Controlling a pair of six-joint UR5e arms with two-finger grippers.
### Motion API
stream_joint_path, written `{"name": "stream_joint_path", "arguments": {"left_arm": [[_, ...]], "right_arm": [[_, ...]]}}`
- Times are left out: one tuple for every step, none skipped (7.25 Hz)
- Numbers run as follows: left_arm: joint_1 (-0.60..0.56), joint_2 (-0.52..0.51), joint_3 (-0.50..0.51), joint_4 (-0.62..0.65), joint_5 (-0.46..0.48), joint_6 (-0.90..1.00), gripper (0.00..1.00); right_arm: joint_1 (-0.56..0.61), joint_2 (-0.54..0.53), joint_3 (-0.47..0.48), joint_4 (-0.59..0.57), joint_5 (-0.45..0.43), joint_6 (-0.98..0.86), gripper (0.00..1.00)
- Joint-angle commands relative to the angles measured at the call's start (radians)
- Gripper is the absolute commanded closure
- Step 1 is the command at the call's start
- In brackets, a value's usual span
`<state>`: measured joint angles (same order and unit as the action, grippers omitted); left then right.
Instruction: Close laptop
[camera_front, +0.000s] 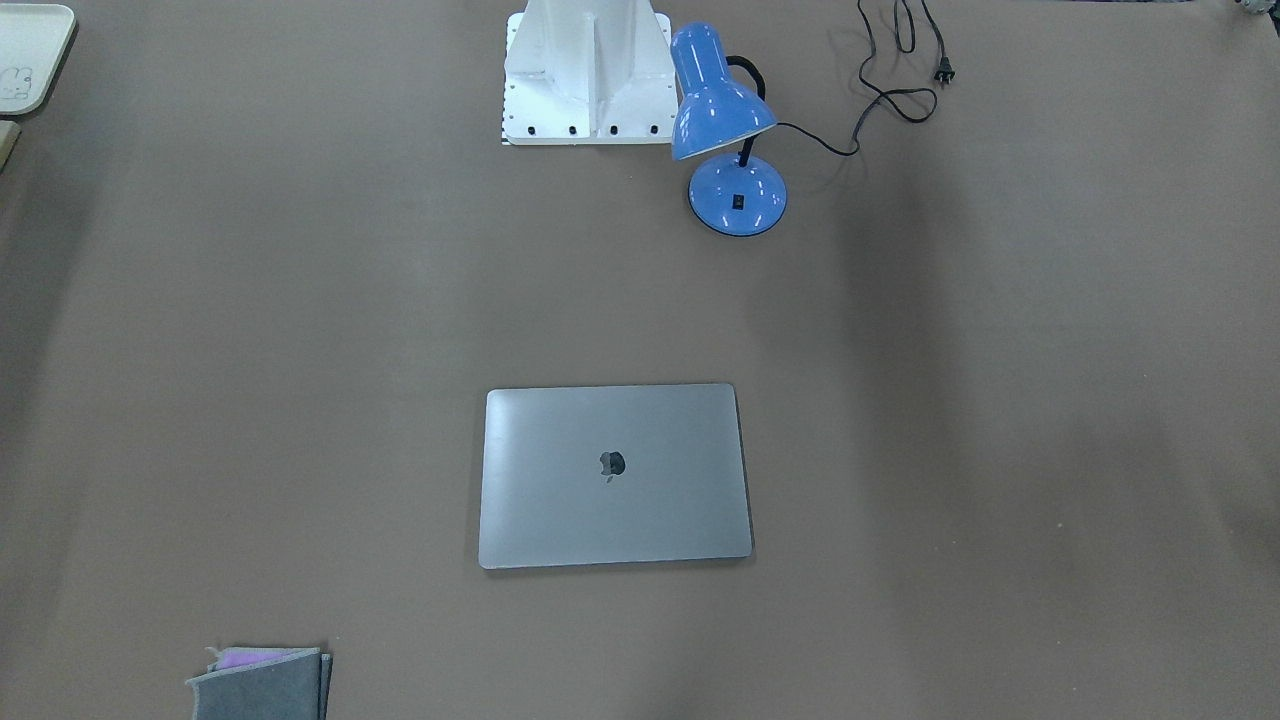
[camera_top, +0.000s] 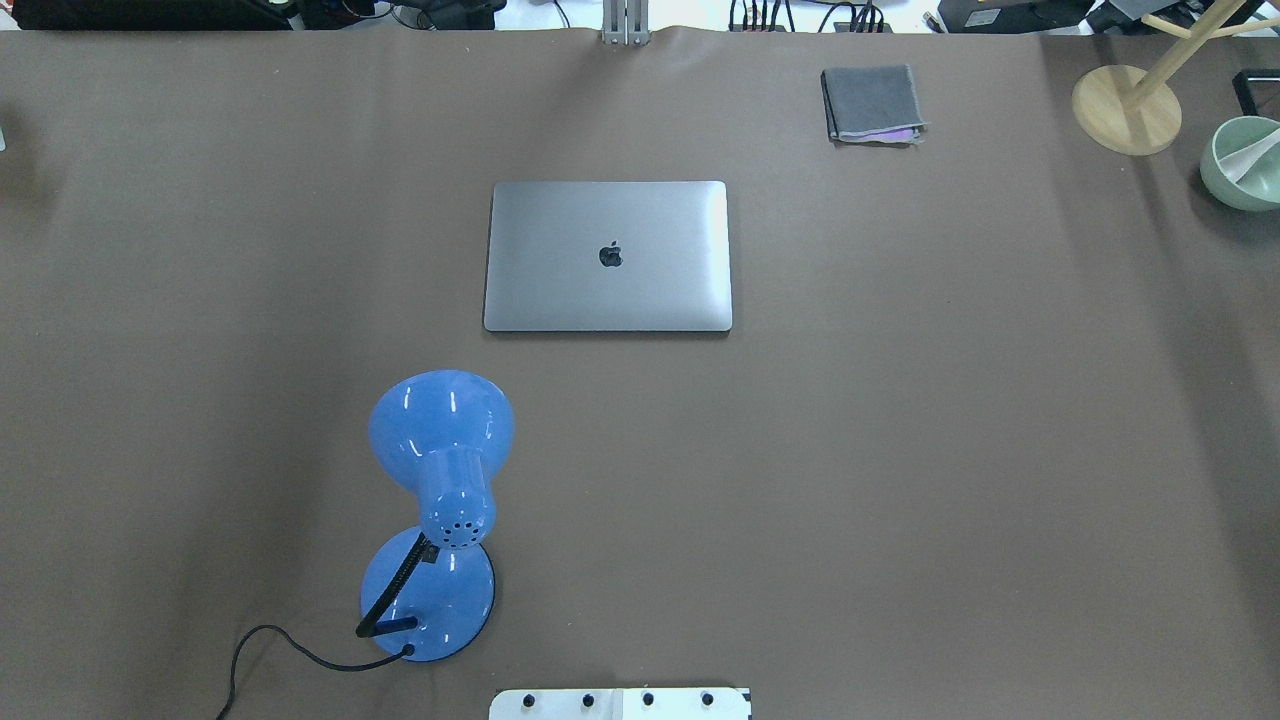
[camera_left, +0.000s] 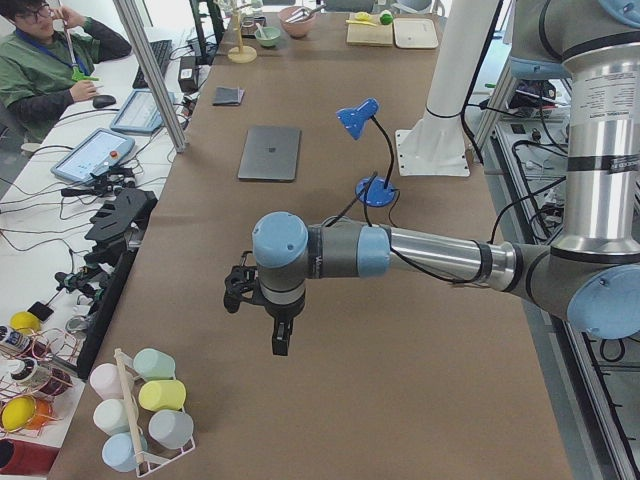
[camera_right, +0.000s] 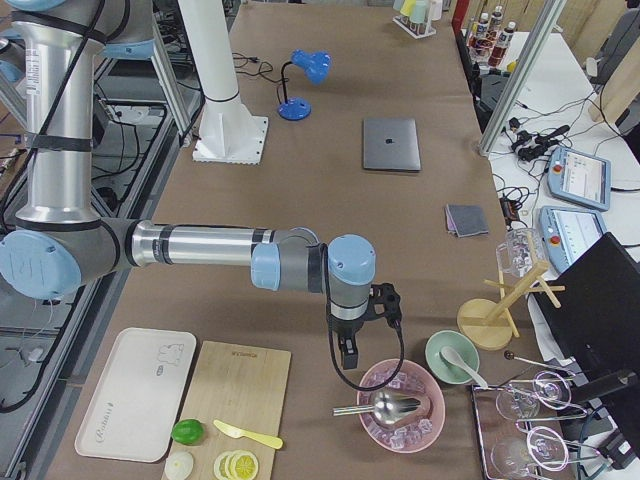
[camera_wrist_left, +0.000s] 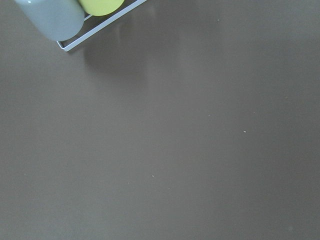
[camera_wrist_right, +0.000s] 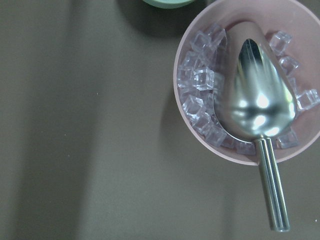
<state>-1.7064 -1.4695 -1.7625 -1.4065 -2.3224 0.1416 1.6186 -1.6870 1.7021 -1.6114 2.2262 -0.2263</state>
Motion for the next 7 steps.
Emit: {"name": "stream_joint_path", "arguments": {"left_arm": [[-0.002, 0.032, -0.006, -0.005, 0.005, 0.000, 0.02], [-0.002, 0.035, 0.000, -0.009, 0.003, 0.001, 0.02], [-0.002, 0.046, -0.009, -0.009, 0.001, 0.004, 0.02], [-0.002, 0.055, -0.012, -0.012, -0.002, 0.006, 0.02], [-0.002, 0.066, -0.027, -0.012, -0.005, 0.006, 0.02], [-0.002, 0.077, -0.043, -0.012, -0.006, 0.006, 0.02], [-0.001, 0.077, -0.052, -0.012, -0.005, 0.009, 0.02]], "right_arm": [[0.001, -0.022, 0.008, -0.018, -0.003, -0.001, 0.00], [0.001, -0.031, 0.007, -0.016, 0.001, -0.004, 0.00], [0.001, -0.055, 0.013, -0.006, 0.019, -0.005, 0.00], [0.001, -0.062, 0.014, -0.005, 0.045, -0.005, 0.00], [0.001, -0.062, 0.014, -0.004, 0.046, -0.005, 0.00], [0.000, -0.062, 0.016, -0.004, 0.047, -0.005, 0.00], [0.000, -0.062, 0.017, -0.004, 0.047, -0.007, 0.00]]}}
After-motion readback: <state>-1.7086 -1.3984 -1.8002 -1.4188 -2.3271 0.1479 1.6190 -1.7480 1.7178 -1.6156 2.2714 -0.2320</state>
